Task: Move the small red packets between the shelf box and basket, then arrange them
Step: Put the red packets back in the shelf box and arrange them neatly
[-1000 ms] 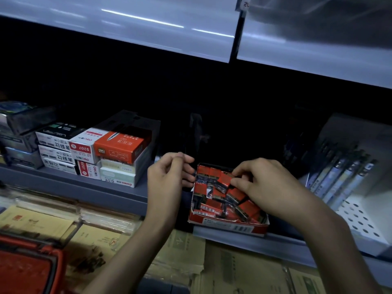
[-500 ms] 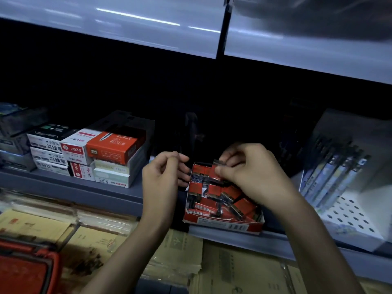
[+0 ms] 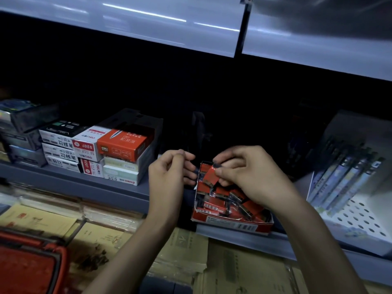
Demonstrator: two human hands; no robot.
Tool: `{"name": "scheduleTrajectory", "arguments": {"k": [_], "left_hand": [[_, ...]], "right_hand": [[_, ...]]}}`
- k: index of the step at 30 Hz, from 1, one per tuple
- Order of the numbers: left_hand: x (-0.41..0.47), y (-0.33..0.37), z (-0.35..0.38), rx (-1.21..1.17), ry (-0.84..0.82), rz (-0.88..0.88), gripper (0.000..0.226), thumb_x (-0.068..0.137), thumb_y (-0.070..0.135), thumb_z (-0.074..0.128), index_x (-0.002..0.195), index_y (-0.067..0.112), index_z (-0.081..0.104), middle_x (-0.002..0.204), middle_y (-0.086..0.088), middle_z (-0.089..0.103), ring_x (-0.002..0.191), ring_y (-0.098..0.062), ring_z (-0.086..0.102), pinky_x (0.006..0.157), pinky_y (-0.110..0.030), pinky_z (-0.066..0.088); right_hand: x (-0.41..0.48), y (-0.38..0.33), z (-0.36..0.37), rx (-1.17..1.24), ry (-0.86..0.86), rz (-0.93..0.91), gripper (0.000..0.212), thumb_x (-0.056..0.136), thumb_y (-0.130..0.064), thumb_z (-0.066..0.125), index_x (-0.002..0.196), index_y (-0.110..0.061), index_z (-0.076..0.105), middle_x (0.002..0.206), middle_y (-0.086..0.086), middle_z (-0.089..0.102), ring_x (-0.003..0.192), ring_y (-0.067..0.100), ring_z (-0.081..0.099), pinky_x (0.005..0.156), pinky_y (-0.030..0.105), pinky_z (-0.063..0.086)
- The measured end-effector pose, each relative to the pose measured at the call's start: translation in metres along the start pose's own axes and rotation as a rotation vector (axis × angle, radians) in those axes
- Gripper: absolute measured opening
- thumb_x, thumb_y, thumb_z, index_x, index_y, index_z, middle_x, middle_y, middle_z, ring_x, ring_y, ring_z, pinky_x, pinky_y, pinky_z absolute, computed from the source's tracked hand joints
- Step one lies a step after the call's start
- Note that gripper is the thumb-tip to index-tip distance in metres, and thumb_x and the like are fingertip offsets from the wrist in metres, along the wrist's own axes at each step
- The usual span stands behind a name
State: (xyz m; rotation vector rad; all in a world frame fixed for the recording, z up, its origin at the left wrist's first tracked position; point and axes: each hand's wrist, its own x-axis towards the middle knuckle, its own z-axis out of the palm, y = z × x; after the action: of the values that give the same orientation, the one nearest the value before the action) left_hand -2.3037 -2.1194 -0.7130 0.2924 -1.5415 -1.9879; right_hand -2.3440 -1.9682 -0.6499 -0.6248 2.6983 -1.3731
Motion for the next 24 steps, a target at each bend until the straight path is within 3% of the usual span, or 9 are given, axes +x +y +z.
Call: {"name": "scheduleTrajectory", "arguments": {"k": [6, 12, 17, 21, 24], "left_hand": [[-0.001, 0.001, -0.001, 0.010, -0.019, 0.010, 0.028, 0.106, 0.012, 0.047, 0.095, -0.001, 0.069, 0.074, -0.012, 0.063, 0.061, -0.015, 0.060, 0.054, -0.021, 0.052], [-0.002, 0.001, -0.001, 0.010, -0.021, 0.014, 0.028, 0.106, 0.011, 0.047, 0.094, -0.003, 0.069, 0.071, -0.010, 0.063, 0.059, -0.014, 0.060, 0.054, -0.020, 0.052], [-0.002, 0.001, -0.001, 0.008, -0.027, 0.005, 0.029, 0.106, 0.011, 0.047, 0.095, -0.003, 0.069, 0.071, -0.011, 0.063, 0.058, -0.013, 0.061, 0.053, -0.019, 0.052], [-0.001, 0.001, -0.001, 0.005, -0.021, 0.001, 0.029, 0.106, 0.011, 0.047, 0.093, -0.001, 0.070, 0.069, -0.008, 0.063, 0.057, -0.011, 0.061, 0.052, -0.019, 0.052], [0.000, 0.001, 0.000, -0.011, -0.018, -0.010, 0.029, 0.106, 0.011, 0.047, 0.092, 0.000, 0.070, 0.067, -0.006, 0.063, 0.057, -0.012, 0.060, 0.052, -0.020, 0.052]], "right_hand": [[0.003, 0.001, 0.006, -0.040, -0.007, -0.013, 0.016, 0.092, -0.017, 0.073, 0.103, -0.027, 0.078, 0.080, -0.003, 0.076, 0.072, 0.006, 0.073, 0.073, 0.020, 0.057], [0.008, 0.002, 0.012, -0.113, -0.077, -0.003, 0.014, 0.092, -0.017, 0.073, 0.101, -0.026, 0.079, 0.078, -0.003, 0.076, 0.070, 0.007, 0.073, 0.074, 0.023, 0.060], [0.007, 0.002, 0.022, -0.178, 0.044, -0.038, 0.013, 0.084, -0.017, 0.081, 0.089, -0.028, 0.078, 0.077, -0.010, 0.073, 0.069, -0.001, 0.069, 0.071, 0.020, 0.057], [0.003, 0.005, 0.021, -0.240, 0.081, -0.045, 0.012, 0.083, -0.018, 0.083, 0.085, -0.027, 0.077, 0.075, -0.010, 0.072, 0.070, -0.001, 0.068, 0.077, 0.026, 0.060], [-0.003, 0.000, 0.013, -0.253, 0.003, -0.065, 0.010, 0.080, -0.027, 0.085, 0.087, -0.027, 0.079, 0.076, -0.010, 0.073, 0.073, -0.002, 0.068, 0.073, 0.018, 0.057]]}}
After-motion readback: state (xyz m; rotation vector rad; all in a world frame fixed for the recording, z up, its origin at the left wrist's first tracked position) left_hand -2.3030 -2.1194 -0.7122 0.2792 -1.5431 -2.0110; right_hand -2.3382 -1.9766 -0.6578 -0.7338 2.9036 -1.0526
